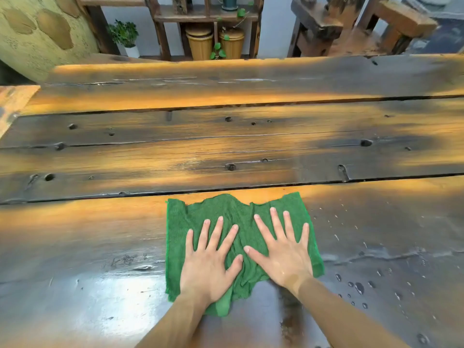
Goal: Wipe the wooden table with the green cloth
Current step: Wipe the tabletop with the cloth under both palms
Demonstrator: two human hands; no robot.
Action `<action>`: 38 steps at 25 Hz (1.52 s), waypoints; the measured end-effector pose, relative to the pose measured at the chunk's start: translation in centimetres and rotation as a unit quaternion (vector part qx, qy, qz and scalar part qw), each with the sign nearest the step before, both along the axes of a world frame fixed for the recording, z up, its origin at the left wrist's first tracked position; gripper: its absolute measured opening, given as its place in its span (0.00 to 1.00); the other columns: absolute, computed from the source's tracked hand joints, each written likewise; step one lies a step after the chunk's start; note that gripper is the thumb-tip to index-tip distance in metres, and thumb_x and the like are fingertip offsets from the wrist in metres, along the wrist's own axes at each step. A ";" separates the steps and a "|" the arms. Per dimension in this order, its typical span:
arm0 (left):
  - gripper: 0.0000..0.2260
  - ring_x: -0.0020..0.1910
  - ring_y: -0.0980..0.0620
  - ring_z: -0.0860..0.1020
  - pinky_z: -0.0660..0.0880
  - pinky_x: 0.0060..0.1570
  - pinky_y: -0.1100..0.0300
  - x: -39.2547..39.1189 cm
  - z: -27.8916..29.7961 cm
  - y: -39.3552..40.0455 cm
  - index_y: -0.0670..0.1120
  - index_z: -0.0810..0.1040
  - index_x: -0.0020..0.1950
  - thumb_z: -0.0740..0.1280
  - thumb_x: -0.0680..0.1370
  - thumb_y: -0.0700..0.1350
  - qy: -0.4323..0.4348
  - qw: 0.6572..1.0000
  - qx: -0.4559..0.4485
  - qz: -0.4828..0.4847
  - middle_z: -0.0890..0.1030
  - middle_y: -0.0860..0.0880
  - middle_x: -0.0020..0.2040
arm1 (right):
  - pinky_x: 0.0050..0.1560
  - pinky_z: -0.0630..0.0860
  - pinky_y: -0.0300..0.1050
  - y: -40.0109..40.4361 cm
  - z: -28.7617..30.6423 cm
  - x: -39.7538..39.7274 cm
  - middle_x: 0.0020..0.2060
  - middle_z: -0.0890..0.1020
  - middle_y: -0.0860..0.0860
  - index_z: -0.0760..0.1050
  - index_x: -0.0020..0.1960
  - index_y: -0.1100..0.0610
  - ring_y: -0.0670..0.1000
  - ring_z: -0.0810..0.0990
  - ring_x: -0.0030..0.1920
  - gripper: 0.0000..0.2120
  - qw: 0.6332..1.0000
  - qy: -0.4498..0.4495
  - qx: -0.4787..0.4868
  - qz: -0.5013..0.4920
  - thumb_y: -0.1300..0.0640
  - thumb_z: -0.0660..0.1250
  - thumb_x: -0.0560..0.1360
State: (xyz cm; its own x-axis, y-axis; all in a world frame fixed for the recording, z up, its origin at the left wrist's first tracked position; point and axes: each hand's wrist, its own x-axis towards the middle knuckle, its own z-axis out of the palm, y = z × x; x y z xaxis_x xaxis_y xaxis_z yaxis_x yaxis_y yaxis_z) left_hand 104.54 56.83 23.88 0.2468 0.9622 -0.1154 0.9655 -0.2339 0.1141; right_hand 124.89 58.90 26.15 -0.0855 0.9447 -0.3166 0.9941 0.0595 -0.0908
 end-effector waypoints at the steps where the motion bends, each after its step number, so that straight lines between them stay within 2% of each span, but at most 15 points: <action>1: 0.30 0.79 0.40 0.61 0.55 0.71 0.34 0.1 0.3 -2.6 0.57 0.60 0.81 0.53 0.80 0.66 -0.008 1.000 -0.009 0.006 0.62 0.47 0.80 | 0.71 0.25 0.69 -2.1 0.1 0.2 0.77 0.27 0.45 0.29 0.76 0.33 0.54 0.24 0.76 0.38 1.000 0.007 -0.002 0.004 0.22 0.41 0.74; 3: 0.31 0.79 0.40 0.61 0.55 0.72 0.33 0.5 0.7 -7.5 0.57 0.60 0.81 0.55 0.79 0.66 -0.018 0.999 -0.025 0.020 0.62 0.47 0.80 | 0.73 0.29 0.69 -6.4 -0.1 0.6 0.80 0.33 0.46 0.35 0.78 0.33 0.56 0.30 0.79 0.38 0.999 0.018 0.025 0.020 0.22 0.42 0.74; 6: 0.31 0.78 0.40 0.62 0.57 0.71 0.32 0.9 1.0 -12.7 0.58 0.62 0.80 0.57 0.78 0.65 -0.007 0.999 -0.051 0.011 0.62 0.47 0.81 | 0.72 0.49 0.71 -12.3 -0.1 1.2 0.81 0.58 0.52 0.56 0.80 0.40 0.60 0.55 0.80 0.38 1.000 0.011 0.014 0.009 0.23 0.48 0.75; 8: 0.31 0.77 0.39 0.64 0.59 0.69 0.31 1.0 1.3 -15.1 0.58 0.65 0.79 0.59 0.77 0.64 0.000 0.998 -0.061 0.005 0.62 0.47 0.81 | 0.70 0.53 0.70 -15.2 -0.5 1.8 0.79 0.63 0.52 0.60 0.80 0.42 0.59 0.58 0.79 0.38 1.000 -0.012 0.027 0.005 0.23 0.49 0.75; 12: 0.32 0.76 0.39 0.65 0.59 0.66 0.24 1.7 1.7 -18.0 0.61 0.67 0.77 0.61 0.73 0.67 0.014 0.997 -0.069 -0.011 0.65 0.46 0.79 | 0.73 0.50 0.65 -18.6 -0.6 4.1 0.80 0.62 0.50 0.57 0.80 0.38 0.57 0.56 0.79 0.40 0.999 -0.012 0.026 -0.038 0.21 0.51 0.73; 15: 0.32 0.77 0.39 0.62 0.60 0.65 0.22 1.8 1.4 -18.8 0.62 0.67 0.77 0.61 0.73 0.69 0.024 0.997 -0.074 -0.018 0.66 0.45 0.79 | 0.73 0.47 0.61 -19.8 -0.2 6.2 0.80 0.60 0.51 0.54 0.80 0.36 0.55 0.52 0.80 0.41 0.998 -0.011 0.009 -0.067 0.19 0.51 0.72; 18: 0.32 0.78 0.41 0.59 0.58 0.65 0.22 2.3 1.2 -17.6 0.62 0.69 0.76 0.60 0.73 0.70 0.020 0.997 -0.070 -0.008 0.68 0.45 0.78 | 0.70 0.52 0.64 -18.9 0.2 7.6 0.79 0.63 0.53 0.57 0.79 0.36 0.56 0.57 0.78 0.42 0.997 -0.031 -0.014 -0.073 0.18 0.51 0.70; 22: 0.34 0.76 0.37 0.64 0.56 0.64 0.20 3.0 1.2 -14.9 0.61 0.70 0.75 0.62 0.71 0.70 0.029 0.997 -0.069 -0.021 0.68 0.44 0.78 | 0.69 0.53 0.71 -16.3 0.2 7.9 0.79 0.63 0.52 0.59 0.79 0.37 0.59 0.59 0.78 0.43 0.997 -0.035 -0.011 -0.070 0.18 0.52 0.69; 26: 0.35 0.75 0.34 0.65 0.56 0.65 0.20 3.9 1.6 -11.7 0.61 0.69 0.76 0.62 0.71 0.71 0.043 0.996 -0.076 -0.034 0.65 0.44 0.79 | 0.71 0.51 0.75 -12.1 -0.4 9.0 0.81 0.59 0.52 0.58 0.79 0.37 0.60 0.56 0.80 0.43 0.998 -0.022 0.004 -0.053 0.18 0.51 0.69; 30: 0.35 0.76 0.35 0.65 0.56 0.65 0.20 4.8 1.4 -7.3 0.61 0.68 0.76 0.63 0.70 0.70 0.045 0.996 -0.083 -0.009 0.65 0.45 0.79 | 0.70 0.56 0.77 -7.4 -0.2 9.4 0.80 0.60 0.52 0.61 0.78 0.37 0.61 0.58 0.79 0.43 0.999 -0.006 0.005 -0.052 0.18 0.52 0.69; 38: 0.32 0.80 0.39 0.58 0.57 0.68 0.24 6.4 0.7 5.7 0.62 0.60 0.80 0.54 0.77 0.70 0.053 0.997 -0.061 0.007 0.59 0.49 0.82 | 0.68 0.57 0.79 7.0 -1.5 11.1 0.79 0.62 0.53 0.63 0.78 0.41 0.62 0.60 0.78 0.42 0.998 0.006 0.061 -0.026 0.20 0.53 0.72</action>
